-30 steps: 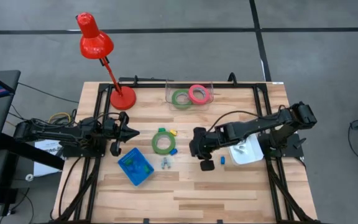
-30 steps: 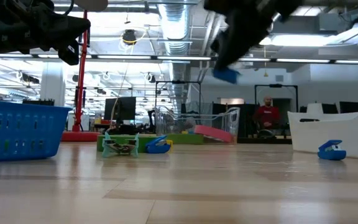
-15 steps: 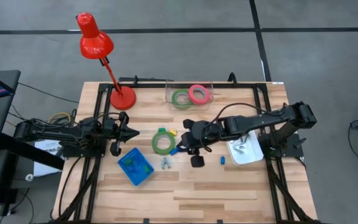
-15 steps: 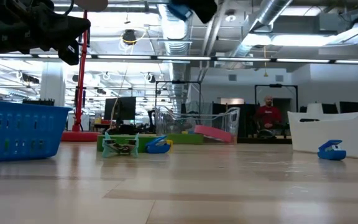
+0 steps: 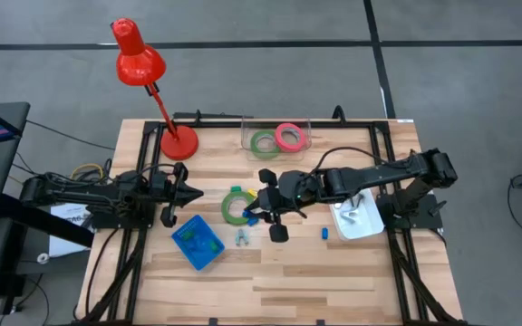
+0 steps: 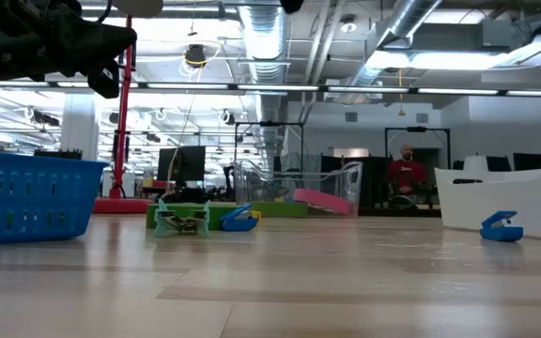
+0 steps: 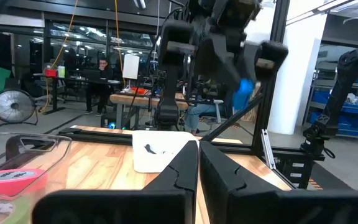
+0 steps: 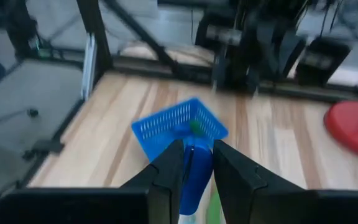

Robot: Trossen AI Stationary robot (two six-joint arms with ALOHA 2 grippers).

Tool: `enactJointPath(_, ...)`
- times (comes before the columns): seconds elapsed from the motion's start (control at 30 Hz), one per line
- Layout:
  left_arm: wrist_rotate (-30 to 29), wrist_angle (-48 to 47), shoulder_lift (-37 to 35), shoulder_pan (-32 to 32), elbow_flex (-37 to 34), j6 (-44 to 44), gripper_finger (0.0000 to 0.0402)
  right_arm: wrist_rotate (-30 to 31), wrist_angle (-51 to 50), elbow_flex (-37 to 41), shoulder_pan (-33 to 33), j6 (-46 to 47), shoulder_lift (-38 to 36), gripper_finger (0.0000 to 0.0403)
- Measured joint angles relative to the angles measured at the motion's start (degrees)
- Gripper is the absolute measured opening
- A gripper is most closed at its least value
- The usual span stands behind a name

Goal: Pick and place Stapler, Stapler remover, tape
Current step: Put the middle blue stapler into the blue bin

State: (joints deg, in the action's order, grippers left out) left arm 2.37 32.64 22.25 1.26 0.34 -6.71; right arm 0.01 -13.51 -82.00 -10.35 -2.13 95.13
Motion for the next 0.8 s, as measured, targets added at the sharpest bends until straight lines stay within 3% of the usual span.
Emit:
enactJointPath(0.43,0.00,0.64,0.94,-0.02,0.00,0.01,0.0008,-0.17,-3.26,-14.62,0.02,-1.46,11.16,0.0074)
enactJointPath(0.8,0.00,0.91,1.50,-0.02,0.00,0.01,0.0008,-0.17,-4.71,-17.18,0.05,-1.44,13.95,0.0074)
